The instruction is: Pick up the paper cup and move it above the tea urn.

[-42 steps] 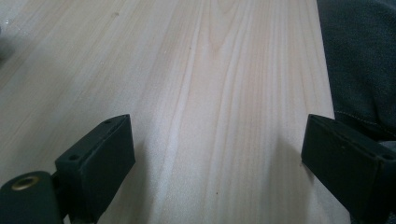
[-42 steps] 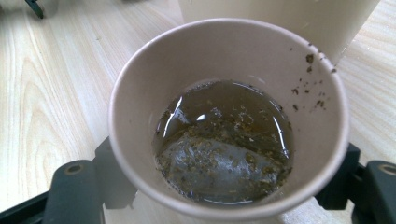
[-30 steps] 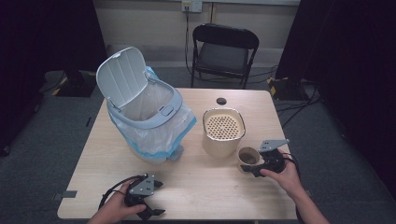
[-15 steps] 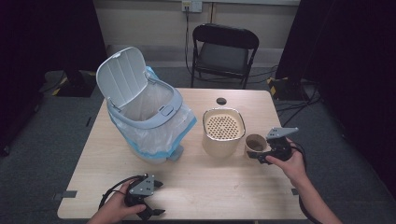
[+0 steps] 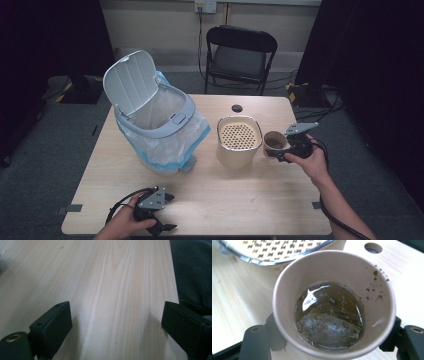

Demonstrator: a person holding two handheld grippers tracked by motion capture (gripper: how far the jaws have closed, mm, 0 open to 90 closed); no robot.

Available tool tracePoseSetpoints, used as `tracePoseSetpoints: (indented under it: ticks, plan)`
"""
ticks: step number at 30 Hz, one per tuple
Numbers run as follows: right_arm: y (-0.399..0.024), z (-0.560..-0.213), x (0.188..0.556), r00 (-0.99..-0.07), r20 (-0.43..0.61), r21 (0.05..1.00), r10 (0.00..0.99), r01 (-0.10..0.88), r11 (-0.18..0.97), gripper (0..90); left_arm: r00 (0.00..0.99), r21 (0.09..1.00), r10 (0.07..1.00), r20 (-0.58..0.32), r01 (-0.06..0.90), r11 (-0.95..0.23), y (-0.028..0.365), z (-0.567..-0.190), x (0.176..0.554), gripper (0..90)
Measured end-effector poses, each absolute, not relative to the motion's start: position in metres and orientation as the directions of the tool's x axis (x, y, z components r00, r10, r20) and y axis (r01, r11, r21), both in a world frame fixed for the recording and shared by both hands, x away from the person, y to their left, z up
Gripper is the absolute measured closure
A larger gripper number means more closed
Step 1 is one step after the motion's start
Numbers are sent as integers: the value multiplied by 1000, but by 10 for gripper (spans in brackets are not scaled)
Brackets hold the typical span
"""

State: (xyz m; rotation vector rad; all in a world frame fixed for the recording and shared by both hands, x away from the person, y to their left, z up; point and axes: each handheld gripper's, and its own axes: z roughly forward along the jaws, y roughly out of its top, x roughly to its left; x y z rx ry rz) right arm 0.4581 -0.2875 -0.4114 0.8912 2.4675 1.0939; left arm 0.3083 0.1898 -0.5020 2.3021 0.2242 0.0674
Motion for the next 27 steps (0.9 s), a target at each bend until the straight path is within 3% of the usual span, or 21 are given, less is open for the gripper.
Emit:
tracePoseSetpoints:
  ticks: [27]
  plan:
    - [-279,-403,513,-745,-35,747,666,424,513,284,983,728,180,-19,137,-672,190,-501,308,84]
